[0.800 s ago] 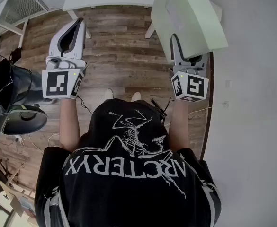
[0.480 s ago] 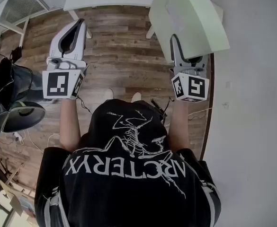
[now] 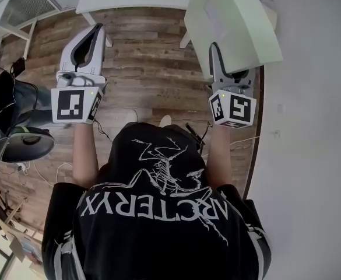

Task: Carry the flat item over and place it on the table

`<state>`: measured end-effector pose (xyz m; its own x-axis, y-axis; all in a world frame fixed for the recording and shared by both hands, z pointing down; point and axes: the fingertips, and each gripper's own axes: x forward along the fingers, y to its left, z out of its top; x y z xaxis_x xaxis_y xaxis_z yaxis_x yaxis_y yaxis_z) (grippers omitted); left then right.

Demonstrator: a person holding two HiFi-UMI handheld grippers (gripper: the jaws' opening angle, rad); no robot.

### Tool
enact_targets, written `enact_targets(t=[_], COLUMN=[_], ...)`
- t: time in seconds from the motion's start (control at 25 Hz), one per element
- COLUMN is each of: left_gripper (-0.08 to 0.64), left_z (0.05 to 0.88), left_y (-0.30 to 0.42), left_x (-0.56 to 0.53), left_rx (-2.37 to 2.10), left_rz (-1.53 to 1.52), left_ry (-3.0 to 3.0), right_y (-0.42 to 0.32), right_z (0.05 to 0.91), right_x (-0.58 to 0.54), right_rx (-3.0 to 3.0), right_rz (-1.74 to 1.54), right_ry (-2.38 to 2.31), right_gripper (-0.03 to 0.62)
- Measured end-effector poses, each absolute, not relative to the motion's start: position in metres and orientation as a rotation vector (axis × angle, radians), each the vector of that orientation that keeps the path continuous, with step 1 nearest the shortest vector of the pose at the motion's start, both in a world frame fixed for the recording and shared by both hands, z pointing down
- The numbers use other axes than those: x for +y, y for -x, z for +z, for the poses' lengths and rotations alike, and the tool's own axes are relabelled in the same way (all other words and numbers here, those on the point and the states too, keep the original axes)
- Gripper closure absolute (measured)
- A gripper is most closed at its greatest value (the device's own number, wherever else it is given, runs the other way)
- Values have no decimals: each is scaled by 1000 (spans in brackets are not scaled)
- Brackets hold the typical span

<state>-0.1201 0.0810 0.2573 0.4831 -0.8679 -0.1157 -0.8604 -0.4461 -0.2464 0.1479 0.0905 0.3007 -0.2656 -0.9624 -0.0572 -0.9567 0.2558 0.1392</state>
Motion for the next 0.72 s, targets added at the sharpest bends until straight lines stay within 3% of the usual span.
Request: enact_targets(t=[0.4,0.72], left_gripper=[565,565], left_z=[282,305], left_y=[86,94], left_x=[34,-90], left_rx=[1557,1522], left_rz=[-113,-135], left_ry=[2445,2479], right_y=[-166,-147], right_z=[326,343], right_x=[39,-86], right_rx=[-2467,-2468], right_rz=[-171,-162], right_ry=[-1841,-1808], right_gripper=[341,341])
